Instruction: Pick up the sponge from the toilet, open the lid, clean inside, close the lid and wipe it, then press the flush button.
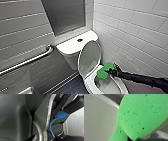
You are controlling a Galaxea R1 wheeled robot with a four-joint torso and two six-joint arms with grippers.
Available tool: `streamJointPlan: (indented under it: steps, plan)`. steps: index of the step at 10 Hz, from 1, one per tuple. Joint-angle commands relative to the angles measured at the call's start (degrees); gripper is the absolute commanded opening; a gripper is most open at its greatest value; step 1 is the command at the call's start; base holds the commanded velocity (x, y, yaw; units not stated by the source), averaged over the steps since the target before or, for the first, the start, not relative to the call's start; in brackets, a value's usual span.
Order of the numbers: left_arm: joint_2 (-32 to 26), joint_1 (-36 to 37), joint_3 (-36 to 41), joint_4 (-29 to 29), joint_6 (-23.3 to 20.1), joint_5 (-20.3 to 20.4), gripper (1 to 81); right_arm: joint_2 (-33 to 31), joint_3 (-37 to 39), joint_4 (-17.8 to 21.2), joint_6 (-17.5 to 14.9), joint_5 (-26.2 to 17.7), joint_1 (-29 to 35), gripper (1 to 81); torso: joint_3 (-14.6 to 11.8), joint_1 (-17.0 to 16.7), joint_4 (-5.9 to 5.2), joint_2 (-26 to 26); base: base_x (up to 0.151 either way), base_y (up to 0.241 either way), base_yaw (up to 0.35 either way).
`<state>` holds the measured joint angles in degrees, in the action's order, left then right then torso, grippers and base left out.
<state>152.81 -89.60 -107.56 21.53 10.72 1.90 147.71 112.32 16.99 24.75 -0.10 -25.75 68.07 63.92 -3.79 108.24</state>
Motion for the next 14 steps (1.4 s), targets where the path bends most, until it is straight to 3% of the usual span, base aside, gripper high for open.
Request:
streamJointPlan:
  steps: [1,5,8,14]
  plan:
    - [-0.8,-1.3,1.4,0.6,-0.3,-3.8,81.1,1.0,3.8,3.7,0.3,1.0,4.3,1.0,0.0,0.0,0.0,0.0,0.0,0.0,0.0]
    - [-1.4,-1.7,1.9,0.6,-0.3,-3.6,81.1,-2.1,2.9,4.0,2.6,5.6,-2.1,1.0,0.0,0.0,0.0,0.0,0.0,0.0,0.0]
    - [-1.1,-1.7,1.9,0.7,-0.3,-3.6,81.1,-11.4,-9.5,3.8,2.5,12.0,-7.2,1.0,0.0,0.0,0.0,0.0,0.0,0.0,0.0]
    - [-1.0,-1.8,2.2,0.8,-0.8,-3.6,81.1,-20.2,-22.4,3.1,1.9,21.5,-20.1,1.0,0.0,0.0,0.0,0.0,0.0,0.0,0.0]
